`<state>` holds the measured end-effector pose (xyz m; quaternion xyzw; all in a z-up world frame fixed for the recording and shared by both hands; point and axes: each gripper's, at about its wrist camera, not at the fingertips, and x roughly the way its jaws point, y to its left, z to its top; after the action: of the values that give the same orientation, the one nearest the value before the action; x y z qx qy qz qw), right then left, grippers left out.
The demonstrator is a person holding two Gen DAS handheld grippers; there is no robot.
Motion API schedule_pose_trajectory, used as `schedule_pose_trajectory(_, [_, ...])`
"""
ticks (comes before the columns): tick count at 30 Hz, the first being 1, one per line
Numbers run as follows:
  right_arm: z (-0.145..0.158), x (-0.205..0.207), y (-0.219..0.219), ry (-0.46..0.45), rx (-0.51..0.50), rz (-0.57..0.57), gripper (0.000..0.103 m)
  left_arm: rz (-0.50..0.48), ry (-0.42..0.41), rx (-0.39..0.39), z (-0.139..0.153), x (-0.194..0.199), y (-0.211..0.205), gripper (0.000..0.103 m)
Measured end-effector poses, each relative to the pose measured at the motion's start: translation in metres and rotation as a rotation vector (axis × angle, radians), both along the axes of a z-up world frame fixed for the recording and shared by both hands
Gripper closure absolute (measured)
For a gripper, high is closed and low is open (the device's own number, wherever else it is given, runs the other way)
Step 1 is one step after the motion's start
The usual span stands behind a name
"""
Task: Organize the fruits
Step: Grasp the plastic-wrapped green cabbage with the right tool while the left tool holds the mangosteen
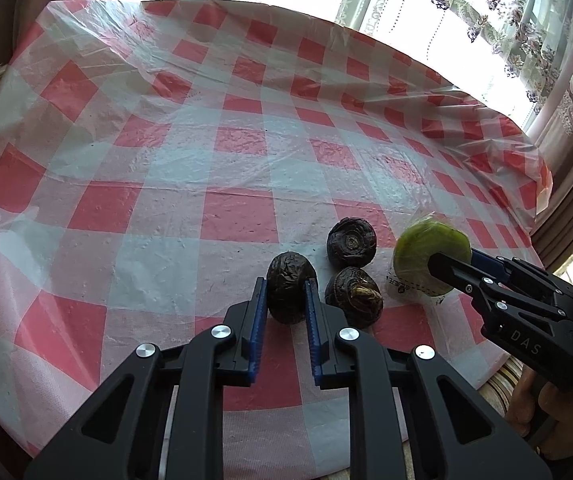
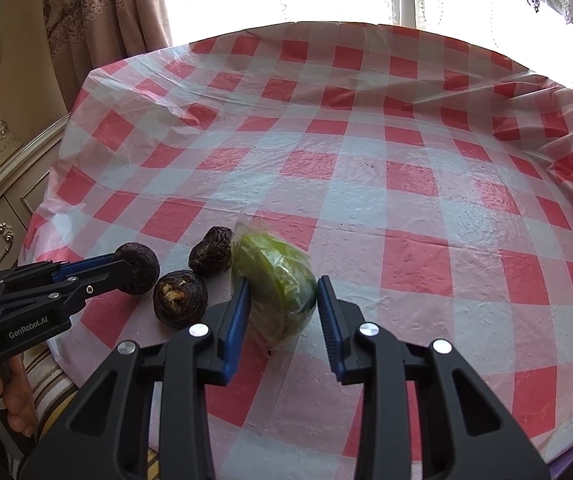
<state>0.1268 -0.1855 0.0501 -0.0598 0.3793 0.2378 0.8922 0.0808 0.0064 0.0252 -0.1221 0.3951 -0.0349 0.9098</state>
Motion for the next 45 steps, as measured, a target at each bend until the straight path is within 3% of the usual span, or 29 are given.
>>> schedule_pose_trajectory(15, [0.006, -0.018, -0.022, -0.005, 0.024, -0.031, 0.071, -0.008, -0.029, 0.023, 0.012, -0.008, -0.006, 0.087])
schedule_pose_trajectory(33, [0.003, -0.05, -0.035, 0.029, -0.029, 0.003, 0.071, -0.016, -0.032, 0.026, 0.013, -0.014, -0.01, 0.087])
schedule_pose_trajectory(45, [-0.005, -0.035, -0.021, 0.05, -0.095, 0.012, 0.057, -0.037, -0.022, 0.032, 0.011, -0.013, -0.016, 0.087])
